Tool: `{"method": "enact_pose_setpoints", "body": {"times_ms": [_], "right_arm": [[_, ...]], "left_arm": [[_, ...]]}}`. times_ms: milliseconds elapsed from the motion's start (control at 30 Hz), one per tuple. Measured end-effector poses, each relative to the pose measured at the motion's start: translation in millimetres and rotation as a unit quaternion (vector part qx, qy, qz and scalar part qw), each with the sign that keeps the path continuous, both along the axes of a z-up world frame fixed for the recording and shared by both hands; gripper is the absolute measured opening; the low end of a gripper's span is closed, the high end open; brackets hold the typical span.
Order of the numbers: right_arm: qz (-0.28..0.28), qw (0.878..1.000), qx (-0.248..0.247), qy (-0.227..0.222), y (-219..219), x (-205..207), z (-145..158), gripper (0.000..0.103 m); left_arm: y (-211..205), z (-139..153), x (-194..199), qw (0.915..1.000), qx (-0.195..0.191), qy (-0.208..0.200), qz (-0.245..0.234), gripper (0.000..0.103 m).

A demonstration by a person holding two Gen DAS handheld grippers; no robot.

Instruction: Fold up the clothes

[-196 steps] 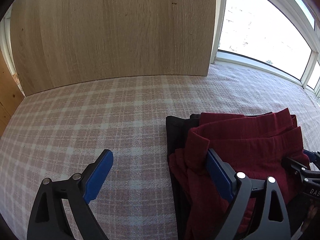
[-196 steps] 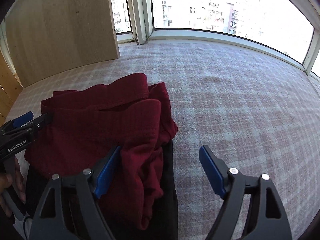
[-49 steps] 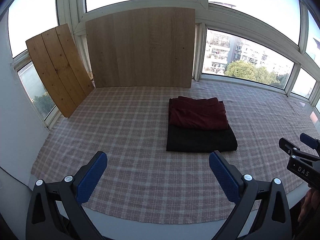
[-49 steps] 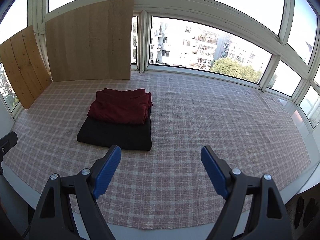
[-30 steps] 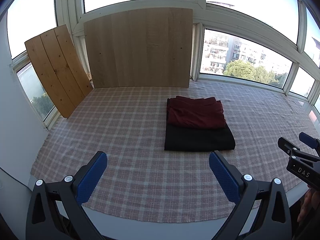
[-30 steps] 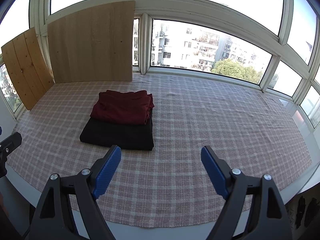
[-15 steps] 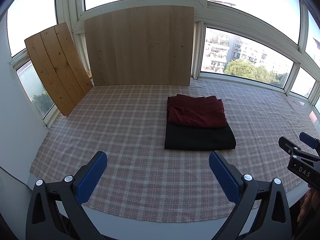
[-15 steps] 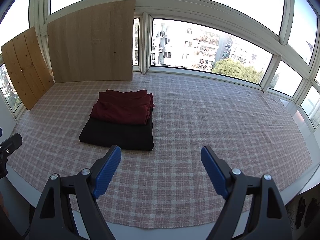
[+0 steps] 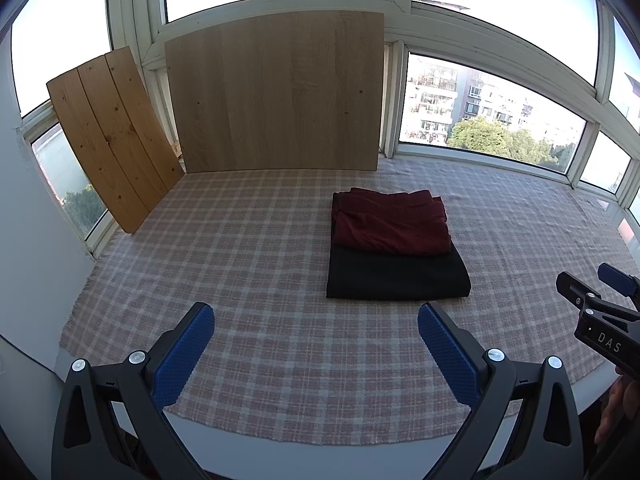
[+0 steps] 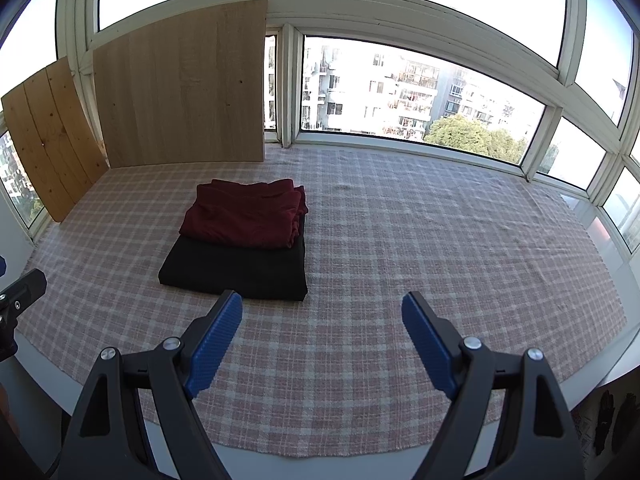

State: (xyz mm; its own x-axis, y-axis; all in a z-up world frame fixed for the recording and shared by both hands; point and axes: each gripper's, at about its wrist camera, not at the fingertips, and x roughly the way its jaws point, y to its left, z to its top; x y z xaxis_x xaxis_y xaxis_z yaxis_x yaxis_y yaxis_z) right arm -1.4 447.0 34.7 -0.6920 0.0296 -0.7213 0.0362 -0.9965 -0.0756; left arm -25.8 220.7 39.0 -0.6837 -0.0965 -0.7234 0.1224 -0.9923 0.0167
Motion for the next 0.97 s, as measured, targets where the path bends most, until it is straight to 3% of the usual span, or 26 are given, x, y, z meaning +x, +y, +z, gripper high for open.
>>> {"method": "enact_pose_setpoints", "body": {"times_ms": [600, 867, 967], "right_arm": [[-0.006, 1.000, -0.007, -0.009, 8, 4, -6, 0.082], [-0.008, 1.000, -0.009, -0.012, 14, 4, -7, 0.082], [-0.007, 1.000, -0.009, -0.013, 13, 4, -8, 0.082]], "left_arm": [[2, 0, 2, 0.9999, 0.011, 0.003, 0.001, 0.102], [2, 3, 5, 0.9996, -0.005, 0.024, 0.016, 0.102], [0, 1, 3, 0.9998, 0.003, 0.009, 0.018, 0.102]]}}
